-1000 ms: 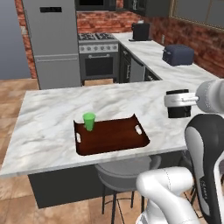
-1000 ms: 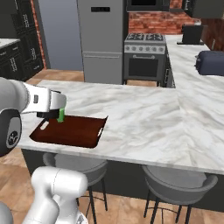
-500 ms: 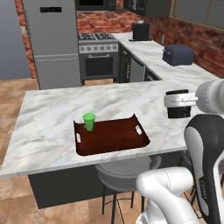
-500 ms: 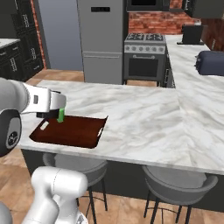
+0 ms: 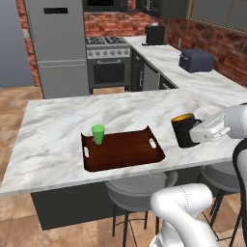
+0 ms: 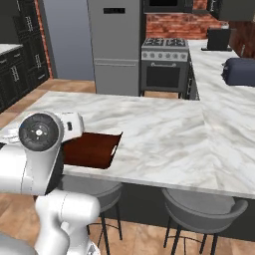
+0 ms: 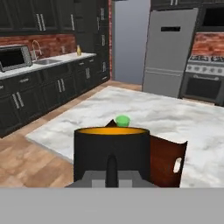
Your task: There is a tray on the dining counter. Grab the cup, mug, and pitcher and place them on the tray. The pitcher may be placed next to the tray if it cannot fit the tray.
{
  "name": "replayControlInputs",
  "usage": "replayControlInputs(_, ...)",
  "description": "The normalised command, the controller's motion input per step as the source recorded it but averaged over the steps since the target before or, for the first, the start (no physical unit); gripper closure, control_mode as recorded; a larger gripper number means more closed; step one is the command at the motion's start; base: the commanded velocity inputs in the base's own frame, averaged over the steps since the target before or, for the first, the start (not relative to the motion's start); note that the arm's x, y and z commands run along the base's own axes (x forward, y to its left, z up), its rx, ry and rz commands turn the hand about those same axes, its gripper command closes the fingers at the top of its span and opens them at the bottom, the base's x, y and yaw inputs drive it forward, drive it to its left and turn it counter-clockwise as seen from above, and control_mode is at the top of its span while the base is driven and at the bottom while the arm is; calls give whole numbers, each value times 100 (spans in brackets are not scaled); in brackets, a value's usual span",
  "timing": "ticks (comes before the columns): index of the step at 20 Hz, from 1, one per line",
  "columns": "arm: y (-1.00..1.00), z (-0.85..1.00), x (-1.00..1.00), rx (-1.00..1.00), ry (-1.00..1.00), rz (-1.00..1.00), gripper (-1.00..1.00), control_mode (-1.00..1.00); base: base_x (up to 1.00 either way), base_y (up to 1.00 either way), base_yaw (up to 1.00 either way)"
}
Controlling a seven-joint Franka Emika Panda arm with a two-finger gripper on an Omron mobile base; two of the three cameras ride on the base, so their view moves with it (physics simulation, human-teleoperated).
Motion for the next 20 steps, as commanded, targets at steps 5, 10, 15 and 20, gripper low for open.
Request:
replayControlInputs(5, 0, -22, 26, 12, -9, 50, 100, -100, 0, 0, 0)
replayControlInputs(10, 0, -3, 19, 17, -14, 42, 100, -100, 0, 0, 0)
replayControlInputs(15, 14, -1, 31, 17, 0, 31, 100, -100, 0, 0, 0)
replayControlInputs(20, 26, -21, 39, 7, 0, 17, 100, -100, 0, 0, 0)
